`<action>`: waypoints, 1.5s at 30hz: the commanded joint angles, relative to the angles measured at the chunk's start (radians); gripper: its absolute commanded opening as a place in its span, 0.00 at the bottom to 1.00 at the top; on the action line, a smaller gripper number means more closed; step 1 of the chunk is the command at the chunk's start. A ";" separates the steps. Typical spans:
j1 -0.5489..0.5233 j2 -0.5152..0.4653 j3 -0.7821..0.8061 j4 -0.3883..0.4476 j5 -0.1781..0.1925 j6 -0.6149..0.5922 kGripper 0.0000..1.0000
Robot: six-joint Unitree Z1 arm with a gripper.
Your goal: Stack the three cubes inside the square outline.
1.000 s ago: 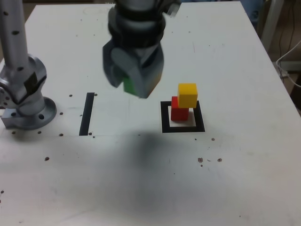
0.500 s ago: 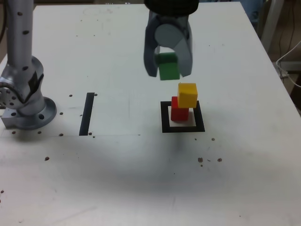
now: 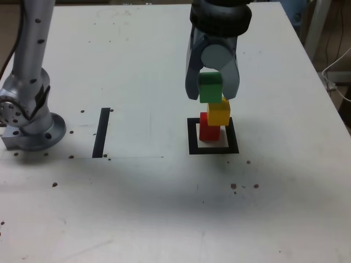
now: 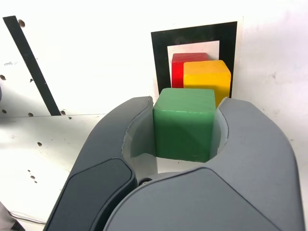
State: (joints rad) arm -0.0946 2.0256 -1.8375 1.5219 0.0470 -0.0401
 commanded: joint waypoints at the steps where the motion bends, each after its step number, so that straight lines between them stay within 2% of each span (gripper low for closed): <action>1: 0.001 0.009 0.000 -0.005 0.004 0.006 0.24; 10: 0.001 0.017 0.009 -0.017 0.049 0.011 0.30; 16: 0.003 0.015 0.020 -0.021 0.062 0.011 0.31; 28: 0.001 0.013 0.024 -0.026 0.022 0.009 0.31; 39: 0.001 0.019 0.027 -0.049 0.005 0.009 0.31; 45: 0.001 0.024 0.037 -0.052 0.000 0.009 0.36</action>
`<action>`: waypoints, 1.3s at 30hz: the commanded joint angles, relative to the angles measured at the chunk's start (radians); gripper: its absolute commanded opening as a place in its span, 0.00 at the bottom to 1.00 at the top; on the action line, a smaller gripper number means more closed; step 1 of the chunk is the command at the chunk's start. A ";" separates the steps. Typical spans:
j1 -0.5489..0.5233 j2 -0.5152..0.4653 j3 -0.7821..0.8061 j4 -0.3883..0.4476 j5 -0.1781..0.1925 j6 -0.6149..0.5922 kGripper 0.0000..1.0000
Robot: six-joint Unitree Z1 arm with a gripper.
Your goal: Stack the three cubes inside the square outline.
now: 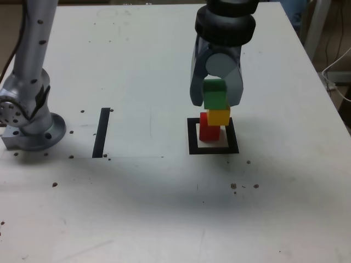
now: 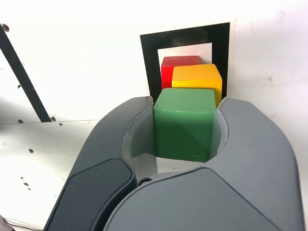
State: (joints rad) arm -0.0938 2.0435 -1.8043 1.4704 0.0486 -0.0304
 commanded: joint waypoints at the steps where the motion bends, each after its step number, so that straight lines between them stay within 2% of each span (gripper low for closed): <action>1: 0.000 0.007 0.005 -0.001 -0.002 0.000 0.37; 7: 0.000 0.009 0.014 0.002 -0.008 0.000 0.45; 15: 0.000 0.010 0.024 0.002 -0.010 0.000 0.65; 18: 0.000 0.010 0.030 0.001 -0.009 0.000 0.76; 21: 0.000 0.008 0.033 0.002 -0.009 0.000 0.91; 24: 0.000 0.005 0.034 0.003 -0.009 0.000 0.99; 33: -0.015 -0.054 0.028 0.013 0.004 0.000 0.99; 39: -0.025 -0.138 0.015 0.078 0.024 0.017 1.00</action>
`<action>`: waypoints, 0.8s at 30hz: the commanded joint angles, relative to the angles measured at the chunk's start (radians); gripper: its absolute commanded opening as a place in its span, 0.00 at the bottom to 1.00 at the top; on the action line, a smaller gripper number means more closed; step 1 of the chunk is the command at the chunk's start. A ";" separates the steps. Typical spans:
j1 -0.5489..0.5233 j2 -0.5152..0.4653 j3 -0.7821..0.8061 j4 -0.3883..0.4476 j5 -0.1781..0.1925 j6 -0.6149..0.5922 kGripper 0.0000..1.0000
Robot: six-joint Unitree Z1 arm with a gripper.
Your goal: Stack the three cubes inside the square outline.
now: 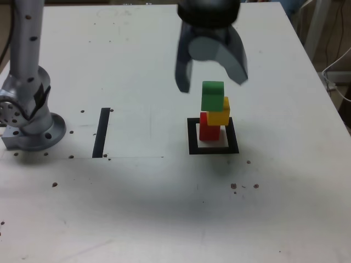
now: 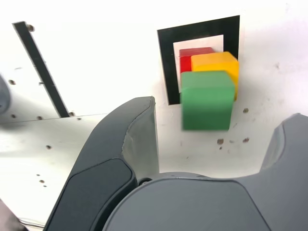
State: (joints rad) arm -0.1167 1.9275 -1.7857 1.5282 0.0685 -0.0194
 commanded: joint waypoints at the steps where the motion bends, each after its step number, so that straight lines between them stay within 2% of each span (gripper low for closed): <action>1: -0.002 -0.035 -0.002 0.032 0.005 0.010 1.00; 11: -0.001 -0.191 0.119 0.078 -0.003 0.025 1.00; 17: 0.000 -0.244 0.220 0.077 -0.017 0.023 1.00; 24: 0.016 -0.315 0.374 0.048 0.001 0.014 1.00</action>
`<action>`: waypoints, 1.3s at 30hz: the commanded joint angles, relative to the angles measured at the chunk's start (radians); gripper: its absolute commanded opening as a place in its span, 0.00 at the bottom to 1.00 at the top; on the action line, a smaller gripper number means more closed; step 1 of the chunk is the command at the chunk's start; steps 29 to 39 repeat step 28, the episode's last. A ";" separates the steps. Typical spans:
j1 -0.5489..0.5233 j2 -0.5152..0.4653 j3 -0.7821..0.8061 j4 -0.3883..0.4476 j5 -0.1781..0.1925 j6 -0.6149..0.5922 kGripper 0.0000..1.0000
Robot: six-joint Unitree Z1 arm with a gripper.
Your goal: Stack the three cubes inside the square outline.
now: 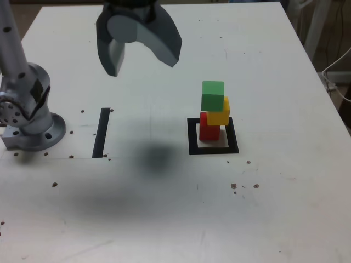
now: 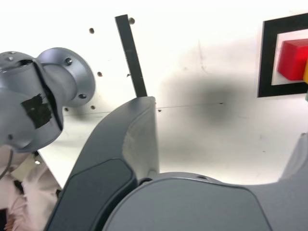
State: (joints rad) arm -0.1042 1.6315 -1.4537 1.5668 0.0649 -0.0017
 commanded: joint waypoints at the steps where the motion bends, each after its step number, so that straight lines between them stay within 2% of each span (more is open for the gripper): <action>1: 0.005 -0.028 0.070 -0.001 0.005 -0.007 1.00; 12: 0.009 -0.084 0.339 -0.110 -0.072 -0.043 1.00; 21: 0.009 -0.089 0.521 -0.297 -0.103 -0.042 1.00; 28: 0.009 -0.100 0.646 -0.432 -0.108 -0.038 1.00; 39: 0.009 -0.100 0.646 -0.432 -0.108 -0.038 1.00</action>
